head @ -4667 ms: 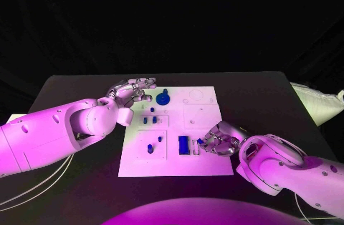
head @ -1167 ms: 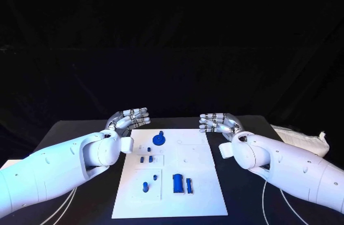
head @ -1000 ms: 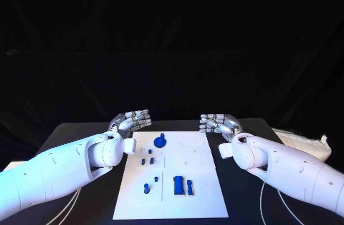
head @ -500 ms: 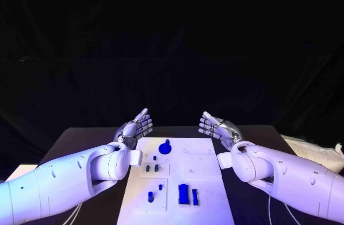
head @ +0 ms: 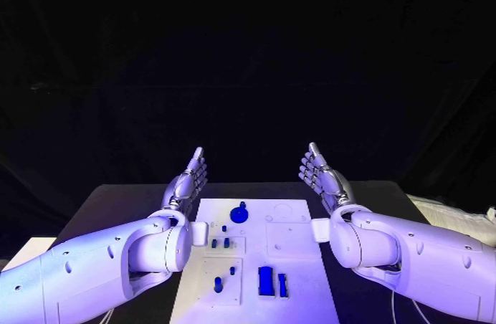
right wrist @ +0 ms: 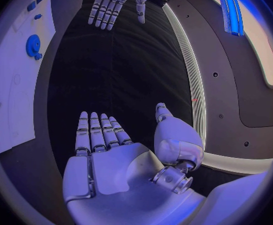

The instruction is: Assemble the parts on the task board

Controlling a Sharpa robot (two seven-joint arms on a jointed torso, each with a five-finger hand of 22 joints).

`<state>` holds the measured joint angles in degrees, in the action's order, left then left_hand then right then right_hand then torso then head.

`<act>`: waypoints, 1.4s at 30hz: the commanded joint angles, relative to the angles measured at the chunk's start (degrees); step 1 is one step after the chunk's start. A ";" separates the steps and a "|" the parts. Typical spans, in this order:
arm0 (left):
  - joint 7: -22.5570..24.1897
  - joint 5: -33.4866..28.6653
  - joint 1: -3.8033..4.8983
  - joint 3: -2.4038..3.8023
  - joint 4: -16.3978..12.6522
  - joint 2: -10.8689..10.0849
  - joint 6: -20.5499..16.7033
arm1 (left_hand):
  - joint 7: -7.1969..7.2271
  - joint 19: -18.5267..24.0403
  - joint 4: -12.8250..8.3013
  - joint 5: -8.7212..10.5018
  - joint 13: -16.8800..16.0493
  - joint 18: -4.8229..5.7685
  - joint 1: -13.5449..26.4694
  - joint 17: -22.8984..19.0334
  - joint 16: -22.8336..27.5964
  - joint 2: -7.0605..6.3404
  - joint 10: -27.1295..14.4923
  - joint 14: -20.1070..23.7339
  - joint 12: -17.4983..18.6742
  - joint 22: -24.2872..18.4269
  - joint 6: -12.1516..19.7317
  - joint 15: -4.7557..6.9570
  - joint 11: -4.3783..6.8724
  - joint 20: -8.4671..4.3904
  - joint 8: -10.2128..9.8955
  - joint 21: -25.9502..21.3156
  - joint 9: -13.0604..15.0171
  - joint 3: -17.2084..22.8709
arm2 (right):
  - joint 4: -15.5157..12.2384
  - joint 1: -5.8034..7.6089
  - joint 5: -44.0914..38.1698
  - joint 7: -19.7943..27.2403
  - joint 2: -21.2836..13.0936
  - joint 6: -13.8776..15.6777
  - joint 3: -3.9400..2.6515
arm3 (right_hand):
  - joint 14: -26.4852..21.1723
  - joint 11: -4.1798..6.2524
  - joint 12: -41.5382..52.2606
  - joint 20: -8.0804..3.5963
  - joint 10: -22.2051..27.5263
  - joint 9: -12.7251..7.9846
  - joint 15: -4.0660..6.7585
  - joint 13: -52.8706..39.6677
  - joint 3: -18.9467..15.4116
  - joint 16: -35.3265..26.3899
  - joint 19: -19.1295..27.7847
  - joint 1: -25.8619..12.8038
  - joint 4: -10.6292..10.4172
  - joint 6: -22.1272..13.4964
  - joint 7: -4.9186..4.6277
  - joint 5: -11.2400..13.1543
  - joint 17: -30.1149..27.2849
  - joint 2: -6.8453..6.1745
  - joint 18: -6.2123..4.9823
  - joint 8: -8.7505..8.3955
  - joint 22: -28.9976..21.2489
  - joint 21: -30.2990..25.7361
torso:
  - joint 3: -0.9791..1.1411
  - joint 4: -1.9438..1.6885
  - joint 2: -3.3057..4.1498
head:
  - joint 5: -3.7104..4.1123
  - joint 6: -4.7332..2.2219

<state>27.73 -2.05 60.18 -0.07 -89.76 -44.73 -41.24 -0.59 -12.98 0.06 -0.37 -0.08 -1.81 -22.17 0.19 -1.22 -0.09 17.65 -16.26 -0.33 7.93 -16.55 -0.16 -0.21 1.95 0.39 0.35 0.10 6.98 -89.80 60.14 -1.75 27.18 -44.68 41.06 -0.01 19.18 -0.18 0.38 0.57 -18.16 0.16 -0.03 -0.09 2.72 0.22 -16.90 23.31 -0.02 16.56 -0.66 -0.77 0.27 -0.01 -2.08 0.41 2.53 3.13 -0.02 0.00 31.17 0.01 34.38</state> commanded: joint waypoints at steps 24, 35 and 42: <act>2.06 2.05 -0.02 0.07 -0.20 0.04 -2.87 | 0.59 12.98 -0.06 0.37 0.08 1.81 16.20 -0.19 1.22 0.09 -12.89 11.80 0.33 -7.93 11.99 0.16 0.21 -1.95 -0.39 -0.35 -0.10 -6.98 | -0.15 0.02 1.75 2.62 -0.01 3.06 0.01 | -14.86 0.18 -0.38 -0.57 14.06 -0.16 0.03 0.09 -2.72 -0.22 16.90 -18.02 0.02 -16.56 0.66 0.77 -0.27 0.01 2.08 -0.41 -2.53 -3.13 | 0.02 0.00 0.01 | -0.01 0.00; 2.06 2.05 -0.02 0.07 -0.20 0.04 -2.87 | 0.59 12.98 -0.06 0.37 0.08 1.81 22.17 -0.19 1.22 0.09 -17.65 16.26 0.33 -7.93 16.55 0.16 0.21 -1.95 -0.39 -0.35 -0.10 -6.98 | -0.15 0.02 1.75 2.62 -0.01 3.06 0.01 | -19.18 0.18 -0.38 -0.57 18.16 -0.16 0.03 0.09 -2.72 -0.22 16.90 -23.31 0.02 -16.56 0.66 0.77 -0.27 0.01 2.08 -0.41 -2.53 -3.13 | 0.02 0.00 0.01 | -0.01 0.00; 2.06 2.05 -0.02 0.07 -0.20 0.04 -2.87 | 0.59 12.98 -0.06 0.37 0.08 1.81 22.17 -0.19 1.22 0.09 -17.65 16.26 0.33 -7.93 16.55 0.16 0.21 -1.95 -0.39 -0.35 -0.10 -6.98 | -0.15 0.02 1.75 2.62 -0.01 3.06 0.01 | -19.18 0.18 -0.38 -0.57 18.16 -0.16 0.03 0.09 -2.72 -0.22 16.90 -23.31 0.02 -16.56 0.66 0.77 -0.27 0.01 2.08 -0.41 -2.53 -3.13 | 0.02 0.00 0.01 | -0.01 0.00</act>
<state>28.77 -0.65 60.15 -0.06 -89.82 -44.74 -44.02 0.03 -0.21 -0.02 -0.39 -0.09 -0.86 -0.44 0.09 -0.38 0.00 0.31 -0.32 -0.33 0.05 -0.28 -0.01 0.01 0.01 0.39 0.36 0.10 0.17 -89.86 60.15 0.33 28.94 -44.71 44.28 0.01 0.29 0.03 0.39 0.01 -0.28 0.08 0.01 -0.08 0.32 0.23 -0.27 0.31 0.08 0.20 0.02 -0.30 0.06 -0.01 -0.35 0.19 0.06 0.19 0.00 0.00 31.18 0.00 34.37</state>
